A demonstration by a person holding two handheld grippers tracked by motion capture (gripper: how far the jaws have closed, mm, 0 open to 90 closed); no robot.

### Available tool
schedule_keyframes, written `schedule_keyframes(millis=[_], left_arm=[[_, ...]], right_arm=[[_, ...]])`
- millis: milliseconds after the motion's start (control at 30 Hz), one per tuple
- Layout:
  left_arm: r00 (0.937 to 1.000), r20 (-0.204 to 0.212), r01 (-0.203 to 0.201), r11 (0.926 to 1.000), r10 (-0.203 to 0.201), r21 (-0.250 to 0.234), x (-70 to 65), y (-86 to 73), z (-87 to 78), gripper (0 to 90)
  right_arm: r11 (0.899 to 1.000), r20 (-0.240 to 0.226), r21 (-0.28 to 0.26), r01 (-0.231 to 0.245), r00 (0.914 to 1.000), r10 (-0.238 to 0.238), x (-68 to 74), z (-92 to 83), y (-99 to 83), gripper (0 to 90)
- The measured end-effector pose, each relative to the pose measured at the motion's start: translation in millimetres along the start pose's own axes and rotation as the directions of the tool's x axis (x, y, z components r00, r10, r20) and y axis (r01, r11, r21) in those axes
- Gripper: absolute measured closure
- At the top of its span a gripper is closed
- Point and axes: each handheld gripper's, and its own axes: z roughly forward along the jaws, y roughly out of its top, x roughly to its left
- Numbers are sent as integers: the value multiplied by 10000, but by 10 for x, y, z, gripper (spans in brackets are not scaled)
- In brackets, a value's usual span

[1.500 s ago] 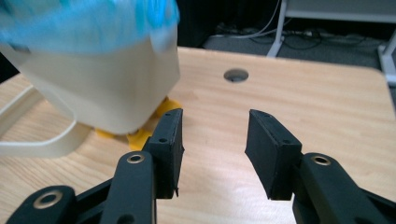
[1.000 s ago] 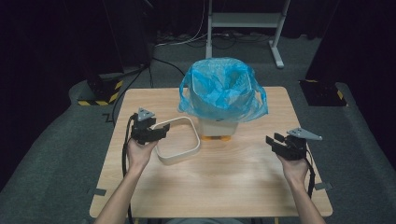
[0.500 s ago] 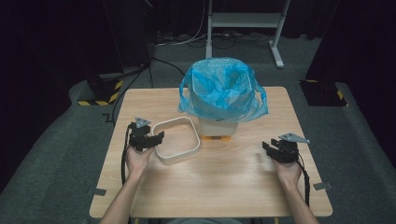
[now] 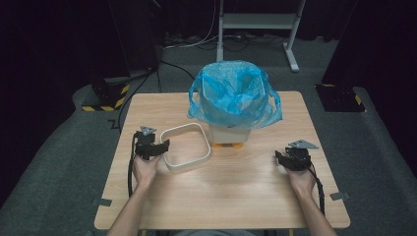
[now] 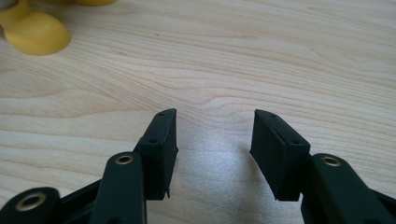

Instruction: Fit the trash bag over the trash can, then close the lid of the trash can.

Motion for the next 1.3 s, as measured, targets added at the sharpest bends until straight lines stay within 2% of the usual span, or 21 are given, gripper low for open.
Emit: schedule_keyframes(millis=[67,167,267,367,500,567,733,900,1000,1300], left_arm=[[10000,12,48,10000,-48,-48,-2,2,6,357],[9993,146,350,9994,-349,-72,31,0,23,355],[9984,190,539,9985,-541,80,59,-9,52,366],[9979,100,634,9979,-636,119,77,-15,80,376],[9977,-44,684,9976,-683,102,95,-22,150,383],[9960,-7,893,9960,-893,87,116,-26,181,407],[9908,-74,1349,9909,-1349,-21,207,-47,230,441],[9896,-199,1424,9897,-1427,-130,252,-61,280,495],[9827,70,1852,9826,-1852,-145,281,-79,326,537],[9815,164,1913,9811,-1909,-301,267,-91,414,572]], right_arm=[[10000,-15,40,-51,10000,51,-11,2,-2,494],[10000,6,59,4,10000,-4,-18,2,-1,491],[10000,2,54,-12,10000,12,-21,3,1,480],[9999,-131,72,-121,9998,122,-38,6,0,446],[9996,-87,259,-119,9999,121,-35,11,-3,420],[9996,-4,276,19,10000,-19,-16,16,-2,415],[9996,14,299,-18,10000,18,-22,16,-2,393],[9995,45,306,-42,10000,40,-17,18,-2,381],[9994,37,341,-67,10000,66,-19,16,-2,380],[9994,90,343,-104,9999,101,-21,17,0,383]])
